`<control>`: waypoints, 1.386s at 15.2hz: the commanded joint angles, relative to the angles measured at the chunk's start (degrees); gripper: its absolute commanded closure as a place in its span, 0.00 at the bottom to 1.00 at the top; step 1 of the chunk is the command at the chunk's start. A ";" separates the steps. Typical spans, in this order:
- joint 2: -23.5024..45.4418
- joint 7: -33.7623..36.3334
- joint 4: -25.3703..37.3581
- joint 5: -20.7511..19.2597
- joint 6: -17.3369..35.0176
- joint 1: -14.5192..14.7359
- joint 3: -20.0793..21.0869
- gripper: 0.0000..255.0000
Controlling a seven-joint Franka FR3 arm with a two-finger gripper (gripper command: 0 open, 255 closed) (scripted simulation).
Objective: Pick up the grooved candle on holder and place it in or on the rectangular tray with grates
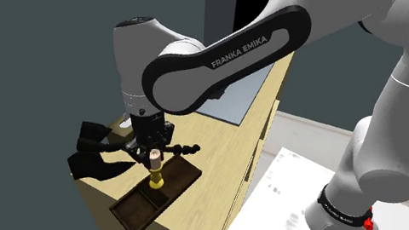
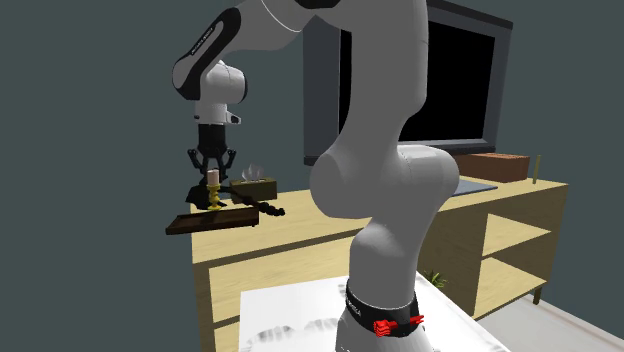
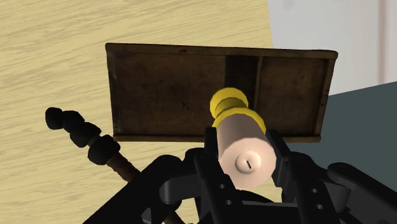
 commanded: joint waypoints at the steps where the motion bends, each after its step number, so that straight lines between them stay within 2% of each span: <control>1: 0.02 0.01 -0.01 -0.01 0.03 0.00 0.00 1.00; 3: 0.01 0.01 -0.01 -0.01 0.02 0.00 0.00 1.00; 4: 0.01 0.01 -0.01 -0.01 0.02 0.00 0.00 0.00; 9: 0.01 0.01 0.00 -0.01 0.02 0.00 0.00 0.00; 13: -2.14 -0.66 5.06 0.88 -7.02 -0.37 -0.20 0.00; 21: -2.14 -0.66 5.05 0.88 -7.01 -0.37 -0.20 0.00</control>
